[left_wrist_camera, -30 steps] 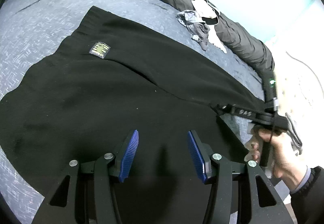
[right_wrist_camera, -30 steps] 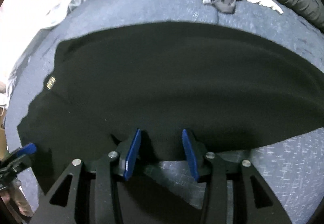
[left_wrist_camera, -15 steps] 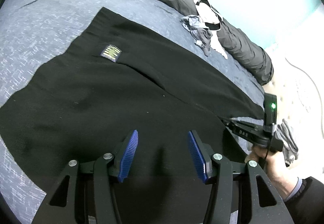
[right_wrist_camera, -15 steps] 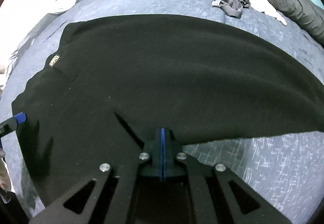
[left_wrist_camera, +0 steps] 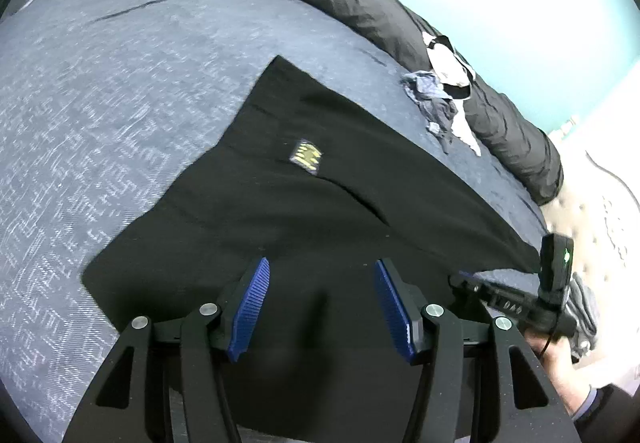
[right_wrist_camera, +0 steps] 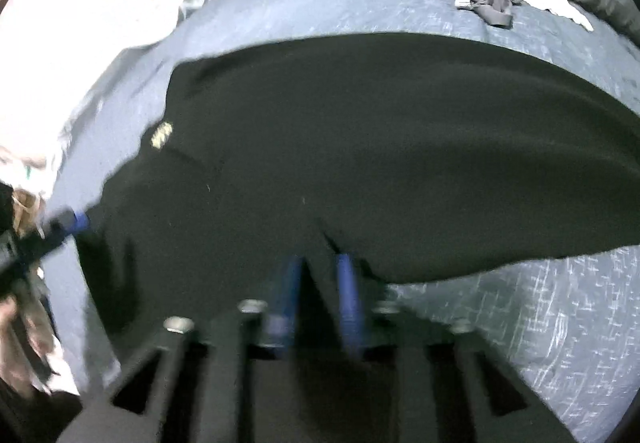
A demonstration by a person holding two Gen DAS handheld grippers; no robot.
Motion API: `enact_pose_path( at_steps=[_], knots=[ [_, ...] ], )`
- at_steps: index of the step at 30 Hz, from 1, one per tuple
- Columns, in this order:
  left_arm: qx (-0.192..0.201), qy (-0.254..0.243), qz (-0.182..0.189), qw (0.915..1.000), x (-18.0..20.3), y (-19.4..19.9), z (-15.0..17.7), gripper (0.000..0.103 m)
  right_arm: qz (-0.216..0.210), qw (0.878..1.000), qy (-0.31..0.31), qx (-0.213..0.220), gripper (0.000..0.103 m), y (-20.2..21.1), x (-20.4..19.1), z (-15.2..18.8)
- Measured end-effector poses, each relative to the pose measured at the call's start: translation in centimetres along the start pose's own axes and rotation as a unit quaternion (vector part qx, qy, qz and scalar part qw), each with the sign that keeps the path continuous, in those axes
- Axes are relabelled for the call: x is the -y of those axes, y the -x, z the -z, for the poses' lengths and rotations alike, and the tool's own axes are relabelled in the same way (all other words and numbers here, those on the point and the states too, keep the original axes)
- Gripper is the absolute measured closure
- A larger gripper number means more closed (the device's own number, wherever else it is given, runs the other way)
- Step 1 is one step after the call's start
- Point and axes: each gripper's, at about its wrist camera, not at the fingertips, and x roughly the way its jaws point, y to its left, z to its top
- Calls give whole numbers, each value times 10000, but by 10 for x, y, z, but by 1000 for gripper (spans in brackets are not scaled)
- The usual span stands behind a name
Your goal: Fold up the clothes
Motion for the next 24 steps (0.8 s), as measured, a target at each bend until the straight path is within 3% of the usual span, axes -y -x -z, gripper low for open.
enact_pose_path(
  at_steps=[6,10,14,17,24],
  knots=[
    [-32,37,6,10000,-6,0,0,44,62,10000,65,32,100,-3,-8,20],
    [-47,56,28,10000,-8,0,0,44,100,9995,-37,284,100,7,-4,15],
    [-22,71,28,10000,-8,3,-2,44,516,9970,-199,537,97,25,8,11],
    [5,105,50,9999,-8,5,-4,44,724,9943,-385,677,94,53,30,20],
    [-84,138,95,9998,1,18,1,44,1075,9860,-944,860,88,149,101,83]
  ],
)
